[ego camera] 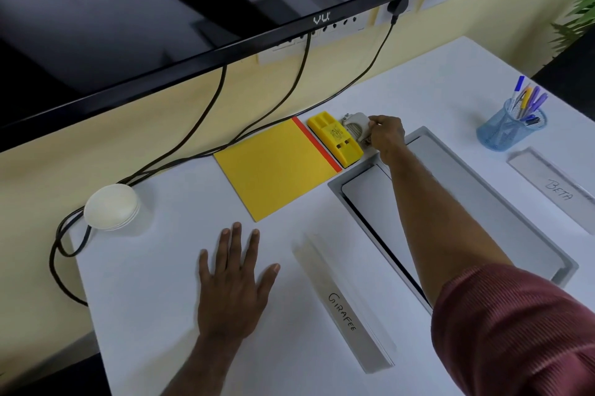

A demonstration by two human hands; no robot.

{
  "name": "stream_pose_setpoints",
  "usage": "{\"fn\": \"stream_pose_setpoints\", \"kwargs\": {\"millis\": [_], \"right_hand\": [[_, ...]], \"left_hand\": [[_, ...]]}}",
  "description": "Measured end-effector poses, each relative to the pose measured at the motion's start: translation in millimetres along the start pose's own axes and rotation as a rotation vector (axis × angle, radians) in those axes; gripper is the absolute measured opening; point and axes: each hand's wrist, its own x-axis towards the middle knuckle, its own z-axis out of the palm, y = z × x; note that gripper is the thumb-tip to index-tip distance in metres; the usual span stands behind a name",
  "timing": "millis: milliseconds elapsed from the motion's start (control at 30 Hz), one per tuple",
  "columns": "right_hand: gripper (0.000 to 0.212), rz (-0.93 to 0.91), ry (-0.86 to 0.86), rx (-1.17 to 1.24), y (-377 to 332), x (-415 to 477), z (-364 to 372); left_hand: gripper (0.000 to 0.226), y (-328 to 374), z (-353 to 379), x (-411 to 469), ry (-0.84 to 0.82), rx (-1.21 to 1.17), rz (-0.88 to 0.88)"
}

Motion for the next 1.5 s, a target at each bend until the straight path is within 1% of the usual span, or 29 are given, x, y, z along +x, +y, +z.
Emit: {"fn": "stream_pose_setpoints", "kwargs": {"millis": [267, 433, 533, 600, 667, 700, 733, 833, 900, 1033, 1100, 1233, 1333, 1500], "right_hand": [[0.031, -0.004, 0.015, -0.022, 1, 4, 1], [0.032, -0.003, 0.044, -0.037, 0, 3, -11], [0.034, -0.037, 0.090, -0.112, 0, -7, -27], [0.031, -0.130, 0.119, -0.250, -1, -24, -37], [0.026, -0.243, 0.107, -0.394, 3, -47, -45], [0.027, -0.304, 0.086, -0.452, 7, -59, -49], [0.036, -0.343, 0.055, -0.511, 13, -71, -54], [0.056, -0.350, -0.024, -0.617, 30, -110, -72], [0.064, -0.379, -0.017, -0.704, 42, -138, -84], [0.071, -0.434, -0.056, -0.858, 58, -194, -107], [0.073, -0.466, -0.058, -0.896, 62, -223, -118], [0.082, -0.483, -0.064, -0.964, 69, -276, -146], [0.078, -0.427, -0.063, -0.949, 79, -310, -173], [0.073, -0.395, 0.054, -0.888, 109, -364, -238]], "left_hand": [[0.071, -1, 0, -1, 0.000, -0.002, 0.011], [0.071, -1, 2, 0, 0.007, 0.002, 0.006], [0.072, -2, 3, 0, 0.011, 0.002, 0.012], [0.072, -2, 2, -1, 0.003, 0.000, 0.019], [0.071, -2, 0, 0, -0.038, -0.005, 0.013], [0.072, -2, -2, 2, -0.076, -0.013, 0.010], [0.072, -1, -5, 4, -0.116, -0.019, 0.007], [0.071, 3, -18, 5, -0.213, -0.037, -0.012], [0.072, 5, -28, 8, -0.269, -0.046, -0.020], [0.078, 6, -41, 18, -0.458, -0.129, -0.079], [0.078, 11, -54, 14, -0.449, -0.150, -0.104], [0.081, 32, -90, -7, -0.370, -0.134, -0.007], [0.085, 55, -120, -25, -0.332, -0.116, 0.101], [0.094, 115, -152, -51, -0.275, -0.157, 0.257]]}}
